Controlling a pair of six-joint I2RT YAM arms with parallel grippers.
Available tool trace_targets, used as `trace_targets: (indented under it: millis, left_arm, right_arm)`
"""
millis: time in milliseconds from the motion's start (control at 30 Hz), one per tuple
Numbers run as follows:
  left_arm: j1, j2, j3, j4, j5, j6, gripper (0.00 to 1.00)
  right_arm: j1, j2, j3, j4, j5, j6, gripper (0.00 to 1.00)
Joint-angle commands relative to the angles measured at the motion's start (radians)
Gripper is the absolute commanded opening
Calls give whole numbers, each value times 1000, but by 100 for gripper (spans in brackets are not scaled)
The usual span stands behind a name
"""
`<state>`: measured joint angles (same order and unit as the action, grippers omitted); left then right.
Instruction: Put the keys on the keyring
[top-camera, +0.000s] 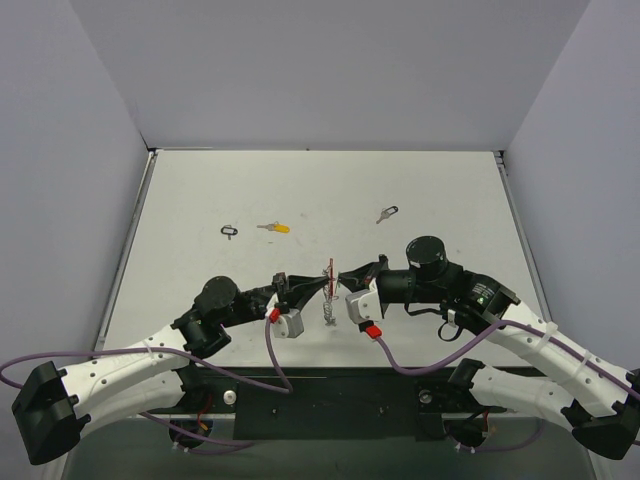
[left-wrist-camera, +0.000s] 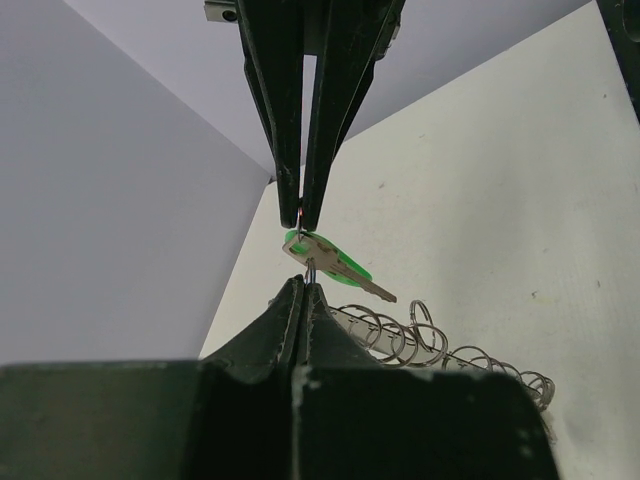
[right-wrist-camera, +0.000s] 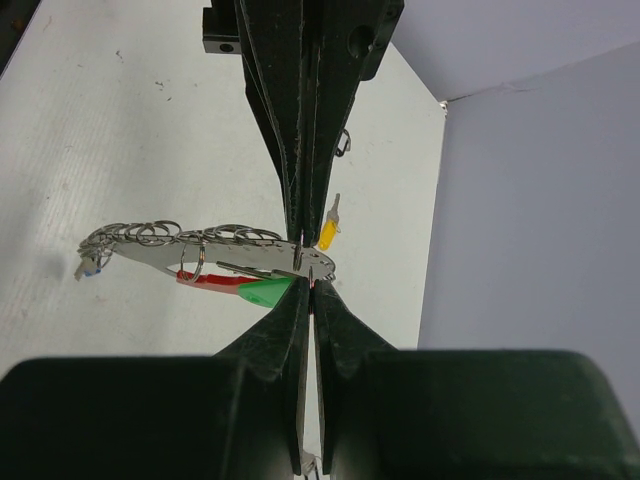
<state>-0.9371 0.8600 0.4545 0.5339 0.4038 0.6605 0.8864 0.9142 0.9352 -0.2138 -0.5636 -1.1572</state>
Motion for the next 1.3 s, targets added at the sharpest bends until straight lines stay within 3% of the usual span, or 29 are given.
trace_targets:
  millis: [0,1267]
  left_arm:
    - [-6,-22,32,34,-8,14,0]
    - [-6,-32,30,41,-7,8,0]
  right_arm:
    - [6,-12,37,7,-19,-7,0]
    - [8,17,22,19,-30,8,0]
